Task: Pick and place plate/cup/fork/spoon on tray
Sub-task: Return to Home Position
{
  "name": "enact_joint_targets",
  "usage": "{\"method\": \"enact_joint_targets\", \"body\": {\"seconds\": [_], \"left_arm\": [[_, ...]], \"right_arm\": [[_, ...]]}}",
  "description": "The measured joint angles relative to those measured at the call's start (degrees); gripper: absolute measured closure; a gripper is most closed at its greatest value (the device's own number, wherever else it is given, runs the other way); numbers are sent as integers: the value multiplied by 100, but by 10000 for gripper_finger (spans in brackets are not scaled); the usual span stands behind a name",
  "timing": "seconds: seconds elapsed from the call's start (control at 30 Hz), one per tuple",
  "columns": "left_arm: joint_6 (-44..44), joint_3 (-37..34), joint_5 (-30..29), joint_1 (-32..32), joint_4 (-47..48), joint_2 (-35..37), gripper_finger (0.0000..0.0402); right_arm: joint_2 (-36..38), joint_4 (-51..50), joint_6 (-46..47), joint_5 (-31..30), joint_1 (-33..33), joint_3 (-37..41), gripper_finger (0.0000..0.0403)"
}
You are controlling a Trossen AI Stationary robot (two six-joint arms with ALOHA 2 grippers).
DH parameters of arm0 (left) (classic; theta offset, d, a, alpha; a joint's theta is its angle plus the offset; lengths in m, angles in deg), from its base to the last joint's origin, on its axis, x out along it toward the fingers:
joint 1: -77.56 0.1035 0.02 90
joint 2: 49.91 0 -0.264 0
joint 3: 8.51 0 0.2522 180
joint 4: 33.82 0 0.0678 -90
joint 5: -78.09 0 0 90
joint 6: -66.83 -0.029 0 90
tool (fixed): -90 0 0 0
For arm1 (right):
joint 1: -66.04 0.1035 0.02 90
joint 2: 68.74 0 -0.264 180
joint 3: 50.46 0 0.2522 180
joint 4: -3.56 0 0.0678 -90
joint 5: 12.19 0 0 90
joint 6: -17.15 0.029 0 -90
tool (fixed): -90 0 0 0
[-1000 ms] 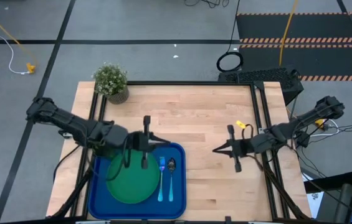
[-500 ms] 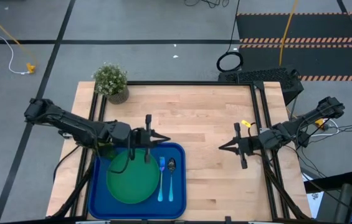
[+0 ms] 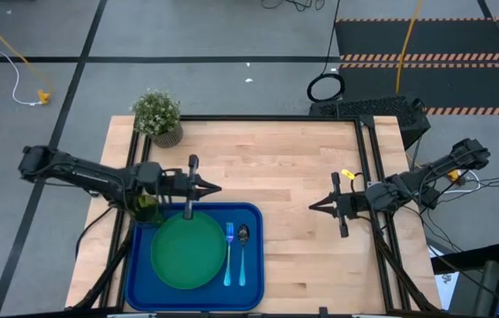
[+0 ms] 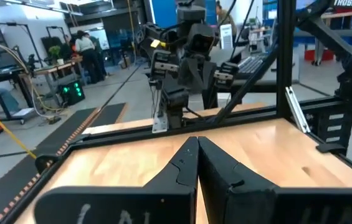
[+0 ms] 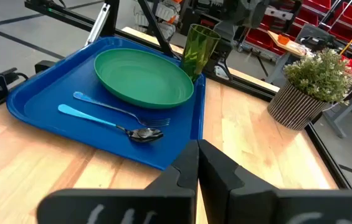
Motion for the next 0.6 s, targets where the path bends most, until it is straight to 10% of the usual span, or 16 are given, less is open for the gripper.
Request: {"method": "enact_joint_targets", "body": {"seconds": [0.6], "left_arm": [[242, -1285, -205, 23, -1002, 408, 394]], "right_arm": [[-29, -12, 15, 15, -103, 0, 403]]}}
